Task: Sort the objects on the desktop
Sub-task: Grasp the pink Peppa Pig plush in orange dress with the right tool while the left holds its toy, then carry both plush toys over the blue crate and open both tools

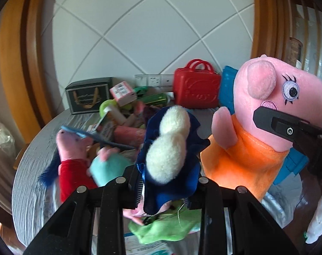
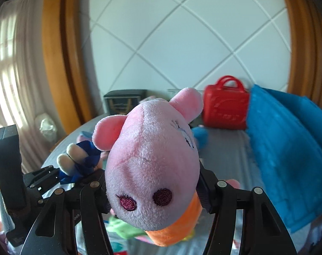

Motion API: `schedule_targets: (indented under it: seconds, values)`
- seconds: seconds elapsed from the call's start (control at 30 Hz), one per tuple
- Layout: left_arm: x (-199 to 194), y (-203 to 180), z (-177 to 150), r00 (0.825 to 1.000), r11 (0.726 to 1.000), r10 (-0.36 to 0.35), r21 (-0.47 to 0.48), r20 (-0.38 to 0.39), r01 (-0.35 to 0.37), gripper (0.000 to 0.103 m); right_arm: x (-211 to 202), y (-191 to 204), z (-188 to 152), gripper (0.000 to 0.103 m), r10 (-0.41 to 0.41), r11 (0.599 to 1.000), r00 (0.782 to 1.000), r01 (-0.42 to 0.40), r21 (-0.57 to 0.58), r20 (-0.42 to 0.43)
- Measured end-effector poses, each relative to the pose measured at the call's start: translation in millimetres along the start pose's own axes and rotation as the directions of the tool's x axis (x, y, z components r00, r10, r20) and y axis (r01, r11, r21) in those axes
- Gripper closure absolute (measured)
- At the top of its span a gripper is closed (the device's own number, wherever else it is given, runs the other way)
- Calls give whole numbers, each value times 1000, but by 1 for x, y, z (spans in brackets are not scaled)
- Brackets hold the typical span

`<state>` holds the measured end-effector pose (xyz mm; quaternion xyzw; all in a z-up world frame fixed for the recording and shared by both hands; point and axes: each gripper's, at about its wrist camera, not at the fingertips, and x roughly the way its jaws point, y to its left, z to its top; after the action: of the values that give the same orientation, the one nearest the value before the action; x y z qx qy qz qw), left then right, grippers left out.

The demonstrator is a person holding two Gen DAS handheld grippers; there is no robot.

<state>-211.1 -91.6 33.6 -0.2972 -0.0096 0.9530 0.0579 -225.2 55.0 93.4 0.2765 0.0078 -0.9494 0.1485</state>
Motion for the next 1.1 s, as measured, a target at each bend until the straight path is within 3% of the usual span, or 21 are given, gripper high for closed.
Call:
schedule_targets:
  seconds: [0.27, 0.53, 0.83, 1.0, 1.1]
  values:
    - [3, -95, 12, 999, 999, -29, 28, 18, 29, 74, -35, -79, -6, 43, -22, 1000, 1000, 22, -9, 4]
    - [6, -170, 15, 999, 1000, 24, -9, 28, -24, 74, -64, -153, -6, 43, 40, 997, 999, -39, -67, 13]
    - [11, -202, 48, 995, 996, 85, 13, 55, -86, 74, -75, -196, 25, 43, 96, 993, 992, -91, -72, 76]
    - [16, -207, 81, 993, 999, 49, 16, 107, -51, 74, -82, -210, 53, 43, 90, 995, 988, -84, -52, 127]
    - [20, -217, 104, 990, 999, 15, 35, 137, -20, 74, -88, -223, 71, 43, 44, 999, 985, -38, -38, 168]
